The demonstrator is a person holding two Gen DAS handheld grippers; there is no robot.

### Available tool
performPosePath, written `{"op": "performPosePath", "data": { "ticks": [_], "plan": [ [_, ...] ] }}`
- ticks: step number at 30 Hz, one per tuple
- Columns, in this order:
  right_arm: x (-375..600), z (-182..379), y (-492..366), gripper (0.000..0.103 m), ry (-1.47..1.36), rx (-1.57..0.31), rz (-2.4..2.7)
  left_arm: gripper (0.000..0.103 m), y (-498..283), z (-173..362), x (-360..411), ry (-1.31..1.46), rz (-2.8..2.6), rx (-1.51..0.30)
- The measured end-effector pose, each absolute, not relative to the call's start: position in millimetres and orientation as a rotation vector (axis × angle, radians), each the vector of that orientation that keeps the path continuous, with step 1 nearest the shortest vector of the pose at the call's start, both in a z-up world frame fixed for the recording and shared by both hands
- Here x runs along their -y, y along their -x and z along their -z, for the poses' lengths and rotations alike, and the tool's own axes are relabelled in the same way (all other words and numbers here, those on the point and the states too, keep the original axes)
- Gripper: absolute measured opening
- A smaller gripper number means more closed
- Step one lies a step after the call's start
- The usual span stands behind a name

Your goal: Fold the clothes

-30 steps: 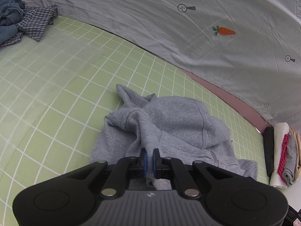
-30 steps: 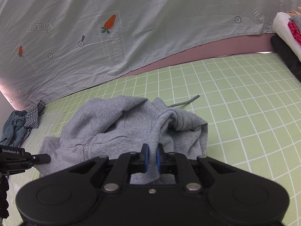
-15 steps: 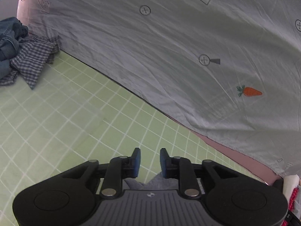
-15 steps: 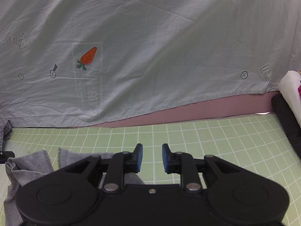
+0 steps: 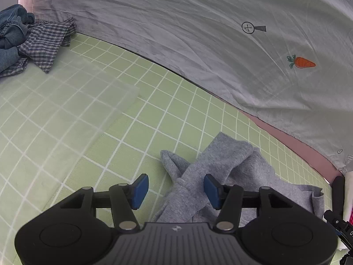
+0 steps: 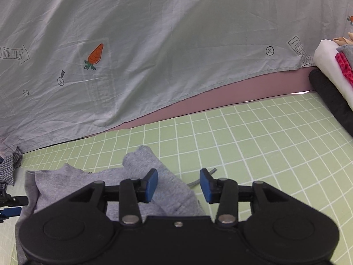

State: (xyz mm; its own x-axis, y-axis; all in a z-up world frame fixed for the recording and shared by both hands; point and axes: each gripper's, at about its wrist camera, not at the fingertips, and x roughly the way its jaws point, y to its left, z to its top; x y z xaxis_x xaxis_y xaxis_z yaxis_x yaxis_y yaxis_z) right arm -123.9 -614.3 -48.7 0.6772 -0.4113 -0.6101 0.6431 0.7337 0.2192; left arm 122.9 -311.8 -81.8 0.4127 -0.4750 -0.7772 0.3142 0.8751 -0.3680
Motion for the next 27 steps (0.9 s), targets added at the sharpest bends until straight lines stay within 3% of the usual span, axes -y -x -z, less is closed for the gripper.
{"op": "performPosePath", "data": {
  "ticks": [4,10,11,12,14,16,17,18,19,23,25,27],
  "plan": [
    [608,50,115,0.061,-0.407,-0.579,0.578,0.063,-122,79,314,0.167,0.518,-1.024],
    [609,60,101,0.061,-0.373,-0.629,0.57,0.081,-118,82,310,0.154,0.601,-1.044],
    [612,61,101,0.053,-0.373,-0.626,0.585,0.082,-118,85,310,0.149,0.6,-1.052],
    [616,62,102,0.035,-0.377,-0.614,0.624,0.082,-118,89,310,0.144,0.598,-1.06],
    [627,65,104,0.025,-0.4,-0.611,0.694,0.082,-119,96,309,0.143,0.574,-1.073],
    [646,77,103,0.026,-0.443,-0.661,0.722,0.075,-124,104,306,0.163,0.507,-1.079],
    [653,82,103,0.025,-0.455,-0.684,0.728,0.056,-127,109,303,0.185,0.473,-1.089],
    [655,83,104,0.022,-0.443,-0.693,0.738,0.043,-134,114,298,0.236,0.462,-1.111],
    [656,84,104,0.022,-0.43,-0.703,0.748,0.015,-140,119,293,0.304,0.464,-1.137],
    [661,88,115,0.022,-0.465,-0.714,0.76,0.015,-149,129,279,0.44,0.402,-1.183],
    [660,88,122,0.023,-0.49,-0.711,0.76,0.022,-151,130,274,0.482,0.38,-1.191],
    [656,85,129,0.036,-0.527,-0.695,0.753,0.03,-150,125,269,0.484,0.378,-1.178]
  ]
}}
